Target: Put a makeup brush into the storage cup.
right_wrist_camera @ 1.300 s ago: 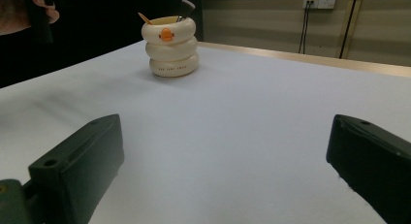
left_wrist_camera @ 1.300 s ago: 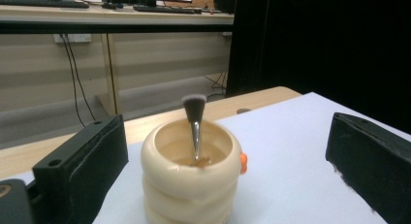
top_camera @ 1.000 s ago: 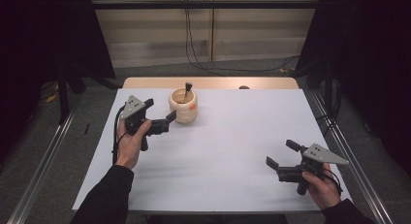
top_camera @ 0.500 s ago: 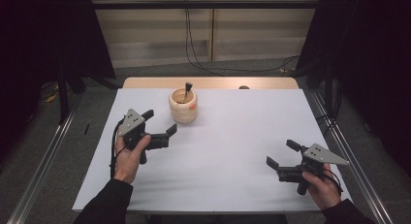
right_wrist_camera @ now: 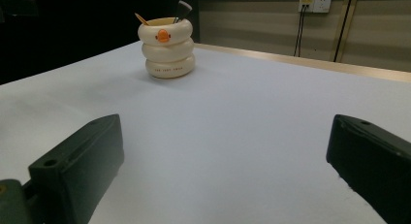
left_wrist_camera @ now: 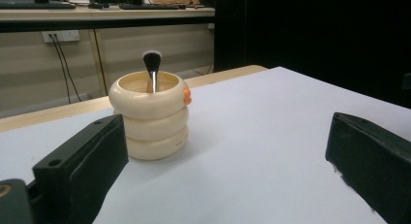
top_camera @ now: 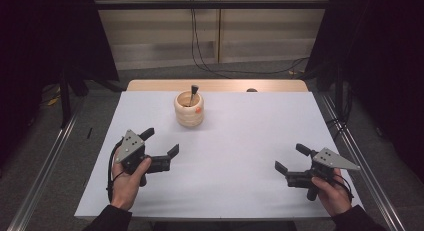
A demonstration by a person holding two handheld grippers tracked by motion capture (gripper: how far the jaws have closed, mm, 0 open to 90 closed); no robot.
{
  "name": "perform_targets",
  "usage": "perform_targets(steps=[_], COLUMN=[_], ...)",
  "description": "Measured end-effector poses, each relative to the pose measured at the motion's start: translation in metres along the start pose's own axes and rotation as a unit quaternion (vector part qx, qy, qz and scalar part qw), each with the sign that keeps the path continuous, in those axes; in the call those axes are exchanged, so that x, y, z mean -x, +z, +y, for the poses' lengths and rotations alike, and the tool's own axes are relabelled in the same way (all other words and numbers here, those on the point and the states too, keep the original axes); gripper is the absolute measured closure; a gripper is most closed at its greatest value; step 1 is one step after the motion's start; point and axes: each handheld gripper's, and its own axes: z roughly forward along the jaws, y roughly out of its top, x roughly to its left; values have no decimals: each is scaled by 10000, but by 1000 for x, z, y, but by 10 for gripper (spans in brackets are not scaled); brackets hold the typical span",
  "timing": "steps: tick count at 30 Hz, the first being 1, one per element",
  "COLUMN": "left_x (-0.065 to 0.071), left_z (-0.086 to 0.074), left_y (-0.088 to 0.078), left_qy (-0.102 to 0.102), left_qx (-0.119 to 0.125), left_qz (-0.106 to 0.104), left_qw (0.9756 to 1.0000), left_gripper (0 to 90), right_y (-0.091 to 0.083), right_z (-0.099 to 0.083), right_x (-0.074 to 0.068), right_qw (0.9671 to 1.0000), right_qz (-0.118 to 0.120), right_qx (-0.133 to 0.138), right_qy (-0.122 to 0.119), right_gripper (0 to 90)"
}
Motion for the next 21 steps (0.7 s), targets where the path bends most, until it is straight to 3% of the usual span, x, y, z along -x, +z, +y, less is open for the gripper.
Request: perform_targets(steps=[5, 8, 14, 18, 21], left_x=[5, 10, 13, 13, 15], left_z=[-9, -13, -26, -33, -37], left_y=[-9, -14, -23, -30, -37], left_qy=[-44, 50, -23, -146, -120], left_qx=[-81, -113, -143, -167, -143], left_qz=[64, 148, 163, 310, 362], left_qw=[9999, 9998, 9998, 9993, 9992], left_gripper=[15, 16, 17, 17, 17], right_y=[-1, 0, -1, -3, -5], right_z=[0, 0, -1, -1, -1], right_x=[1, 1, 1, 2, 1], right_qw=[10000, 10000, 10000, 9999, 9999], right_qz=[-35, -59, -78, -69, -96], right_qx=[29, 32, 40, 38, 54], right_qy=[-22, -14, -44, -78, -96], right_gripper=[0, 0, 0, 0, 0])
